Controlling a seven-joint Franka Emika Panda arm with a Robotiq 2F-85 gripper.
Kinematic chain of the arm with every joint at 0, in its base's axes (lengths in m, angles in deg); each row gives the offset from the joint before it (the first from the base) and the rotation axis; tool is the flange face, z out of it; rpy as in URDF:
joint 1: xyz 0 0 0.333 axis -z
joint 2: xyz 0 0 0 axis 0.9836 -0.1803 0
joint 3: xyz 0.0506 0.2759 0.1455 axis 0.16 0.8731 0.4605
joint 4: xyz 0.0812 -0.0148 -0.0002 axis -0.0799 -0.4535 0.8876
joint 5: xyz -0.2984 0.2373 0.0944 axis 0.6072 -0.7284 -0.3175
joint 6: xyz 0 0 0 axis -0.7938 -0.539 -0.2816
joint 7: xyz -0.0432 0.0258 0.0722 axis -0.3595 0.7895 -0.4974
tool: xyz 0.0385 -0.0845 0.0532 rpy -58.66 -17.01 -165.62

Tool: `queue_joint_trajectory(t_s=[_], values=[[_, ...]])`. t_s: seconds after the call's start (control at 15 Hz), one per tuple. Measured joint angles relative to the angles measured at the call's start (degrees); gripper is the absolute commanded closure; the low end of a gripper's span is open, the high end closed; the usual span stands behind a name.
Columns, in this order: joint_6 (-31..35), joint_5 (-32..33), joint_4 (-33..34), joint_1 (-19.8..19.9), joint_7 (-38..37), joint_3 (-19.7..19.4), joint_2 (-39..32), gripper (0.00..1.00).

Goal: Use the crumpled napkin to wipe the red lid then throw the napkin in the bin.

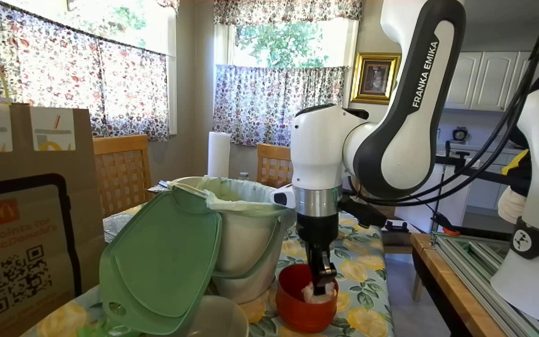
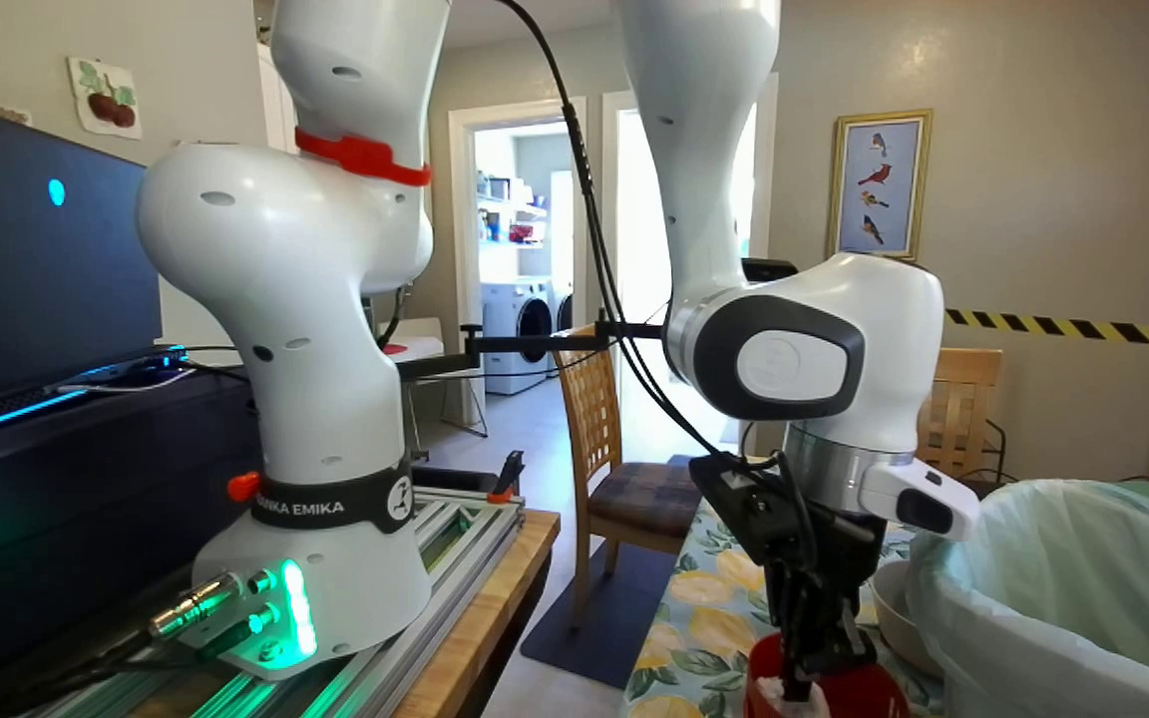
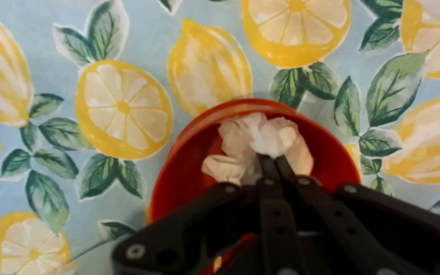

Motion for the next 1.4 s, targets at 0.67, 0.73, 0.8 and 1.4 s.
queue_joint_trajectory(t_s=[0.67, 0.73, 0.8, 1.4], values=[[4.59, 1.57, 0.01, -1.44, -0.55, -3.56, 0.08, 0.99], [3.99, 1.79, -0.01, -1.48, -0.52, -3.72, 0.08, 0.99], [3.59, 1.82, -0.08, -1.48, -0.49, -3.7, 0.08, 0.99], [3.0, 1.7, -1.75, -1.3, -0.37, -1.78, 1.29, 0.99]])
